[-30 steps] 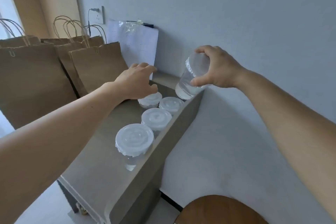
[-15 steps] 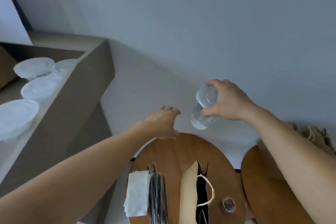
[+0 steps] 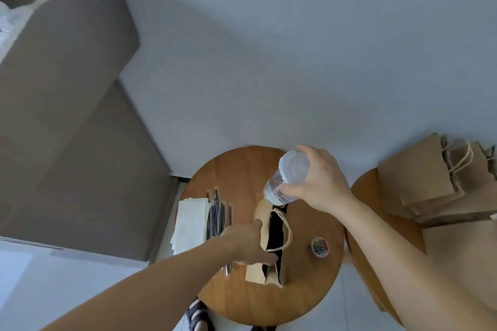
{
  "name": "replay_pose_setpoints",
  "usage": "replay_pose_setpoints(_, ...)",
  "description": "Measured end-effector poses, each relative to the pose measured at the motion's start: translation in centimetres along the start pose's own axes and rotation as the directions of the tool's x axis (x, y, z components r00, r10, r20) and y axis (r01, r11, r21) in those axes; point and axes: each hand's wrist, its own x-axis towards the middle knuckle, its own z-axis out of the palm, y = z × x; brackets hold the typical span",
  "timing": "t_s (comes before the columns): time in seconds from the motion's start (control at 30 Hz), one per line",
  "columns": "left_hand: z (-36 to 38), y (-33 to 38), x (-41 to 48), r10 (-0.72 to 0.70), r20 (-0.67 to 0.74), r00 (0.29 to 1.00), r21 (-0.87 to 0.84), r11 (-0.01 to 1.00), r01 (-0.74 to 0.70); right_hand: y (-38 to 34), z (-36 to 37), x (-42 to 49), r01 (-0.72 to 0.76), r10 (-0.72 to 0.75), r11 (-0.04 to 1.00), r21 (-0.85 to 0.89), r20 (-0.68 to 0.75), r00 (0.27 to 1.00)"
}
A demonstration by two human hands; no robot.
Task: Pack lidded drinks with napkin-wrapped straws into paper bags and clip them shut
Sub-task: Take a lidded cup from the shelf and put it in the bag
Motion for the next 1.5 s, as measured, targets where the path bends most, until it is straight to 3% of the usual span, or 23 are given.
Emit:
replay_pose_setpoints(0.13, 1.6, 0.2, 0.4, -0.088, -0.135, 0.987, -0.119, 0.990, 0.072, 0.8, 1.7, 0.0, -0.031, 0.033, 0.998, 0.053, -0.029, 0.999)
replay_pose_setpoints(0.23, 2.7, -0.5, 0.9, -0.170, -0.138, 0.976, -0.261, 0.957, 0.129, 1.6, 2.3, -0.8, -0.035, 0.033, 0.997, 0.066, 0.021, 0.999)
replay_pose_setpoints(0.33, 3.6, -1.4, 1.4, -0.275, -0.119, 0.954, -0.434, 0.878, 0.200, 2.7, 1.7, -1.9, 0.055, -0.054, 0.998, -0.024, 0.051, 0.997)
replay_pose_setpoints(0.43, 4.3, -1.7, 1.7, -0.331, -0.131, 0.935, -0.491, 0.841, 0.229, 3.4, 0.3, -2.5, 0.172, -0.152, 0.974, -0.144, 0.140, 0.978)
replay_pose_setpoints(0.5, 4.5, -1.2, 1.5, -0.330, -0.123, 0.936, -0.508, 0.831, 0.226, 3.2, -0.2, -2.9, 0.279, -0.227, 0.927, -0.251, 0.218, 0.949)
replay_pose_setpoints(0.6, 4.5, 0.0, 1.4, -0.291, -0.092, 0.952, -0.533, 0.822, 0.200, 2.6, 0.4, -3.4, 0.486, -0.374, 0.774, -0.406, 0.326, 0.868)
replay_pose_setpoints(0.73, 4.5, 1.6, 0.7, -0.230, -0.077, 0.970, -0.654, 0.746, 0.125, 2.9, 3.5, -3.7, 0.618, -0.425, 0.645, -0.449, 0.462, 0.778)
replay_pose_setpoints(0.8, 4.5, 1.6, 0.5, -0.215, -0.079, 0.973, -0.669, 0.735, 0.108, 4.0, 5.4, -3.7, 0.580, -0.361, 0.693, -0.428, 0.491, 0.793)
replay_pose_setpoints(0.9, 4.5, 1.0, 0.1, -0.235, -0.110, 0.966, -0.658, 0.745, 0.107, 5.8, 7.9, -3.7, 0.411, -0.202, 0.816, -0.406, 0.466, 0.861)
replay_pose_setpoints(1.17, 5.8, 0.1, -0.1, -0.258, -0.186, 0.948, -0.536, 0.835, 0.123, 9.3, 14.7, -3.4, 0.168, 0.075, 0.873, -0.458, 0.467, 0.881)
replay_pose_setpoints(1.5, 6.1, -0.1, 0.4, -0.221, -0.205, 0.954, -0.424, 0.898, 0.117, 9.6, 20.8, -1.9, 0.203, 0.086, 0.841, -0.501, 0.494, 0.865)
